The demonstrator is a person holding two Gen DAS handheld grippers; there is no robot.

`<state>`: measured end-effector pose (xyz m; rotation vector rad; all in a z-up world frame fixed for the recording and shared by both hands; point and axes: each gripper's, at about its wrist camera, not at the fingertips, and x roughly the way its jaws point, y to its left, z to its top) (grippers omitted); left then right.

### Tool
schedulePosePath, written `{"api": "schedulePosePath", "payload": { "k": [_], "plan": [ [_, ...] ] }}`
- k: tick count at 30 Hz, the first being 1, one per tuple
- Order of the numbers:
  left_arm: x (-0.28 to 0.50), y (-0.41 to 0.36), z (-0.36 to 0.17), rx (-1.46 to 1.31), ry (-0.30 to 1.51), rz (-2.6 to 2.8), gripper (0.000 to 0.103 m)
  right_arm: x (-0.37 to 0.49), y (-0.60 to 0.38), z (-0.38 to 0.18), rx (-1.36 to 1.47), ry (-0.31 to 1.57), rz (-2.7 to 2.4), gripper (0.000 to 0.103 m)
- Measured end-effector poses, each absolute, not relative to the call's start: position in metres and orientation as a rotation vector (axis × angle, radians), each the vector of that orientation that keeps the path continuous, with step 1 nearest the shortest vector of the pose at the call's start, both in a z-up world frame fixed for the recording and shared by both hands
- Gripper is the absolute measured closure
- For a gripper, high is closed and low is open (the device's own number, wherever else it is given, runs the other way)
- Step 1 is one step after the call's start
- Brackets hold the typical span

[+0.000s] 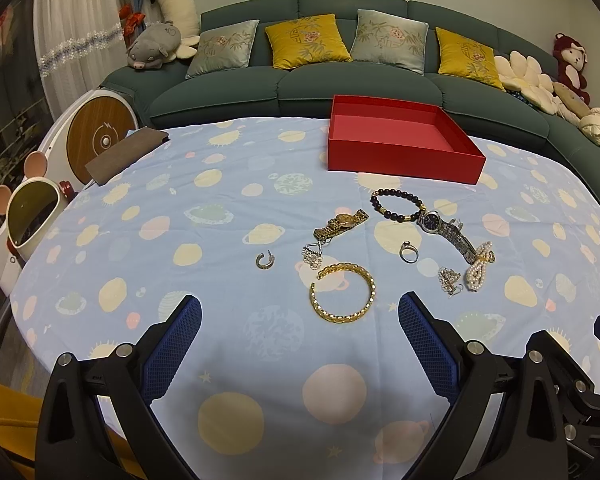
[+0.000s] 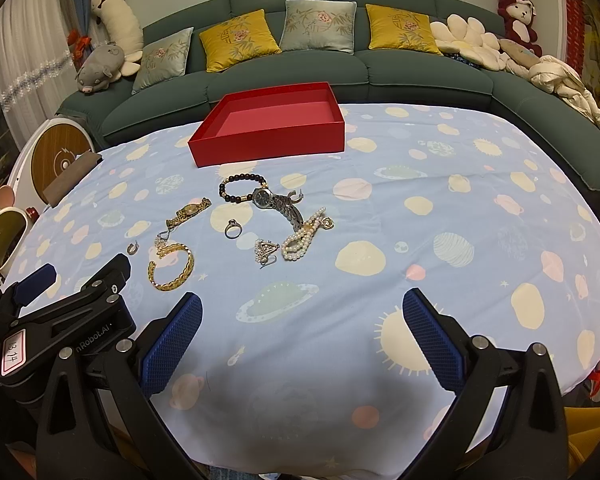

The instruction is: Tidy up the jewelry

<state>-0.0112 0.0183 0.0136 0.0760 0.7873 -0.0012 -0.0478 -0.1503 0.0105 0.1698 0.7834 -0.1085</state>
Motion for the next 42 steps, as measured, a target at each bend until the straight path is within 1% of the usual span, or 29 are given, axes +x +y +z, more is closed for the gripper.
{"api": "schedulePosePath", "payload": {
  "k": [21, 29, 30, 32, 33, 34, 36, 41, 42],
  "plan": [
    [-0.008, 0.022, 0.012, 0.06, 0.807, 0.009, 0.007, -0.044, -0.151, 0.007, 0.184, 0.79, -0.101, 0.005],
    [0.012, 0.045, 0.014, 0.008, 0.855, 0.04, 0.005, -0.002, -0.179, -0.006, 0.336, 0.823, -0.107, 0.005],
    [0.015, 0.049, 0.014, -0.004, 0.858, 0.047, 0.005, 0.004, -0.181, -0.009, 0.352, 0.828, -0.106, 0.007],
    [0.02, 0.06, 0.013, -0.033, 0.868, 0.065, 0.005, 0.015, -0.184, -0.015, 0.358, 0.84, -0.108, 0.018],
    [0.023, 0.066, 0.013, -0.047, 0.871, 0.074, 0.005, 0.02, -0.185, -0.019, 0.358, 0.853, -0.106, 0.026],
    [0.025, 0.071, 0.011, -0.061, 0.875, 0.086, 0.005, 0.026, -0.185, -0.023, 0.365, 0.868, -0.102, 0.03],
    [0.028, 0.079, 0.009, -0.08, 0.883, 0.11, 0.005, 0.033, -0.187, -0.029, 0.38, 0.877, -0.095, 0.032],
    [0.036, 0.091, 0.0, -0.084, 0.902, 0.148, 0.005, 0.048, -0.185, -0.039, 0.339, 0.88, -0.117, 0.033],
    [0.038, 0.091, -0.002, -0.084, 0.905, 0.148, 0.005, 0.051, -0.186, -0.041, 0.337, 0.886, -0.122, 0.036]
  ]
}}
